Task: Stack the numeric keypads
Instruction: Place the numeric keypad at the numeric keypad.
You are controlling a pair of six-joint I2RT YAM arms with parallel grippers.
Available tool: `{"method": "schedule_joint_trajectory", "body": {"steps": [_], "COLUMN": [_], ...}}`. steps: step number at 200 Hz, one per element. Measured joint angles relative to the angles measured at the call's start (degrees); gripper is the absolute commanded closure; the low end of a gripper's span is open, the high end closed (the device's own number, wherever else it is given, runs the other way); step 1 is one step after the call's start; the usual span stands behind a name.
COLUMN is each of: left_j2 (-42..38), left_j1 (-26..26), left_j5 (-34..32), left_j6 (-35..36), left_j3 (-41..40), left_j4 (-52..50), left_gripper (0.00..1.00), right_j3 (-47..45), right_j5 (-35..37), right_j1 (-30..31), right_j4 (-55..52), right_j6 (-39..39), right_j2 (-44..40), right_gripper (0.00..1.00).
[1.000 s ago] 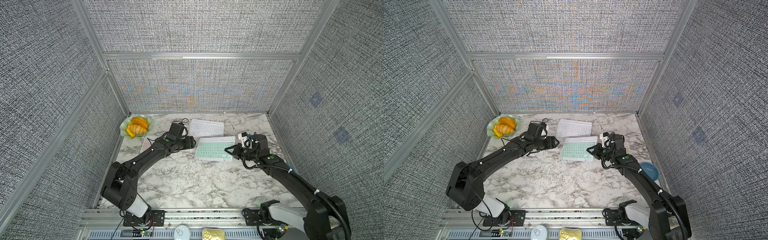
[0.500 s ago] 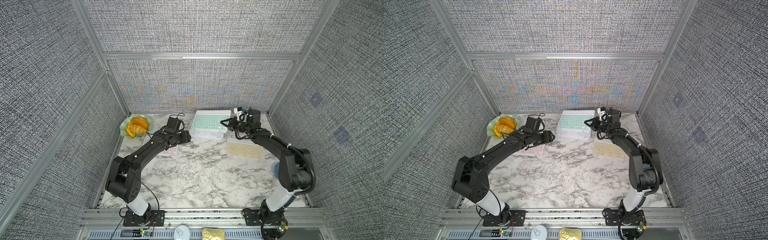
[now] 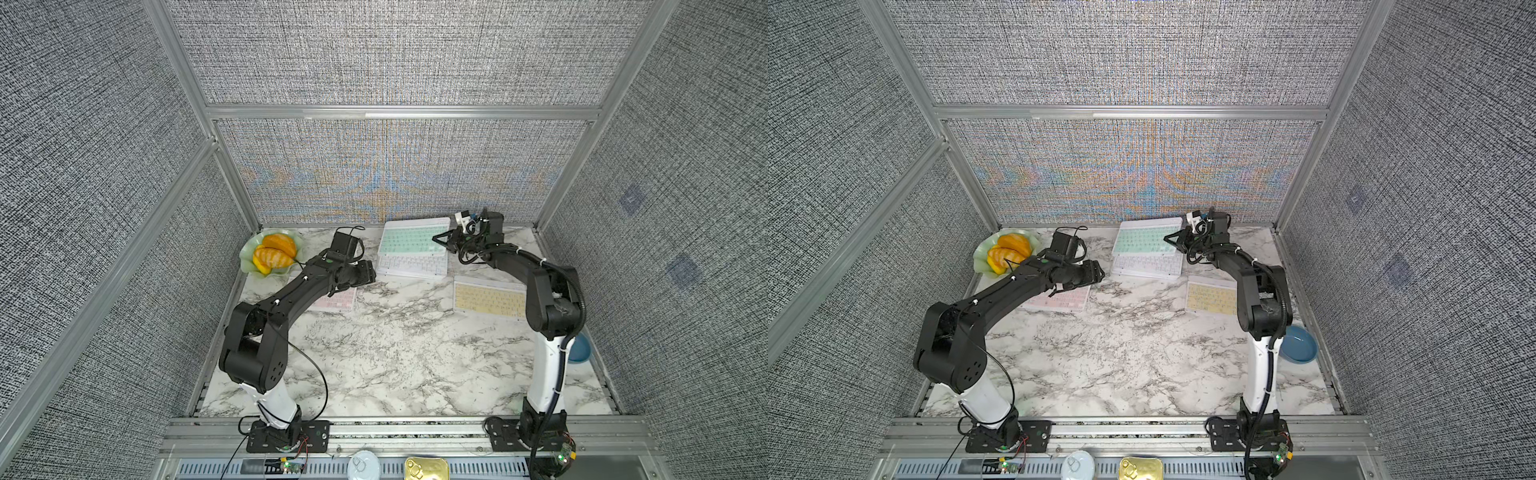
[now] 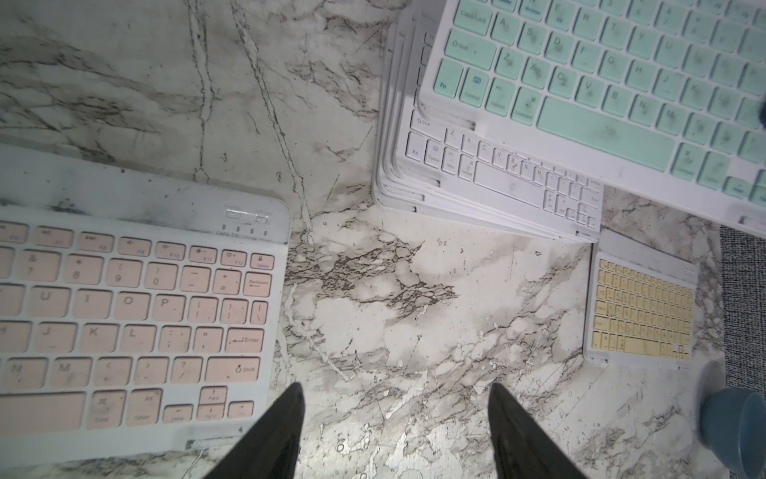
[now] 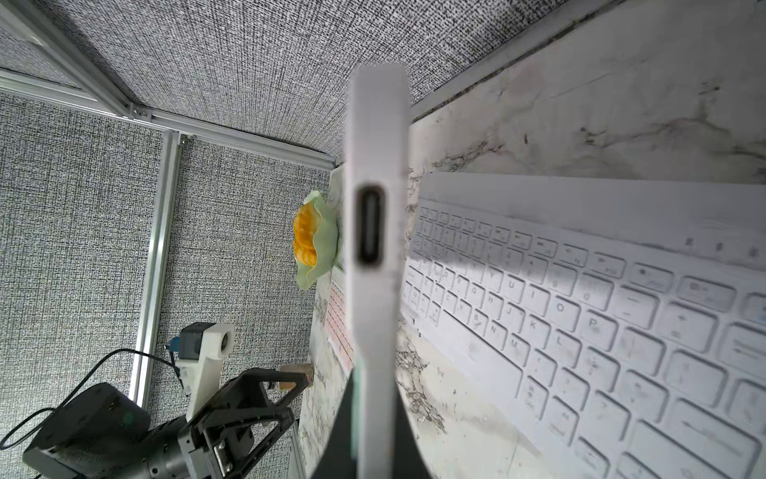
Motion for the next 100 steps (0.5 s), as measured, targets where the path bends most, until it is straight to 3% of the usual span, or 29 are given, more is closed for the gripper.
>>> {"method": "schedule_joint_trajectory", "body": {"steps": [100], "left_j2": [2.4], "left_j1": [0.3], "left_j5": [2.1], "left_j6": [0.3], "left_j3": [0.0], "left_j4": [-0.8], "left_gripper": [0.29], "right_j3": [-0.2], "right_j5": [-1.4], "right_j1": [-0.9], "right_j4": [-3.3], "right_j6": [-0.1], "right_j2": [4.3], "right_gripper": [1.00]}}
